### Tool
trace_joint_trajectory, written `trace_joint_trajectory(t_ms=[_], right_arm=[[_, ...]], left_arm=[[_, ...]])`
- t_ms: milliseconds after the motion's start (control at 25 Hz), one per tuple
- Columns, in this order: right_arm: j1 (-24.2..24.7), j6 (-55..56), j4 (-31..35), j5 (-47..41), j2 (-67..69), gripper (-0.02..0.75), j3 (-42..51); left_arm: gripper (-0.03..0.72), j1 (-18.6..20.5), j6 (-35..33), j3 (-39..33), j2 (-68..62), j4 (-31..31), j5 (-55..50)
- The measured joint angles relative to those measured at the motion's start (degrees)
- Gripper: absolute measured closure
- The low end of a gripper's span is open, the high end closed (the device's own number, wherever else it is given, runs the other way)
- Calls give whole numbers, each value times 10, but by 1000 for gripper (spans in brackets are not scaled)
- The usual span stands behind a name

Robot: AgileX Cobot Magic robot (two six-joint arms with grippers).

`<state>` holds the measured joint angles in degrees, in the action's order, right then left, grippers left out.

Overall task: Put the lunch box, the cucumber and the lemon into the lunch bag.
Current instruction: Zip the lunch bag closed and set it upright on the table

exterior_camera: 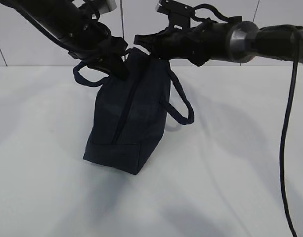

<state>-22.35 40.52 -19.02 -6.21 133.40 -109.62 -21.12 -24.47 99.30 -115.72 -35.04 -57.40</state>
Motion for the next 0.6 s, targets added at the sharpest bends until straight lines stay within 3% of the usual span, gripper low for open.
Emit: trace_joint_trajectory(t_ms=[280, 520, 600], right_arm=[[0, 0, 0, -32, -25, 738, 0], [0, 0, 0, -39, -28, 738, 0], [1, 0, 0, -39, -28, 738, 0]], left_arm=[[668, 1, 9, 0, 0, -6, 15], [400, 5, 13, 0, 2, -16, 71], [364, 5, 13, 0, 2, -22, 90]])
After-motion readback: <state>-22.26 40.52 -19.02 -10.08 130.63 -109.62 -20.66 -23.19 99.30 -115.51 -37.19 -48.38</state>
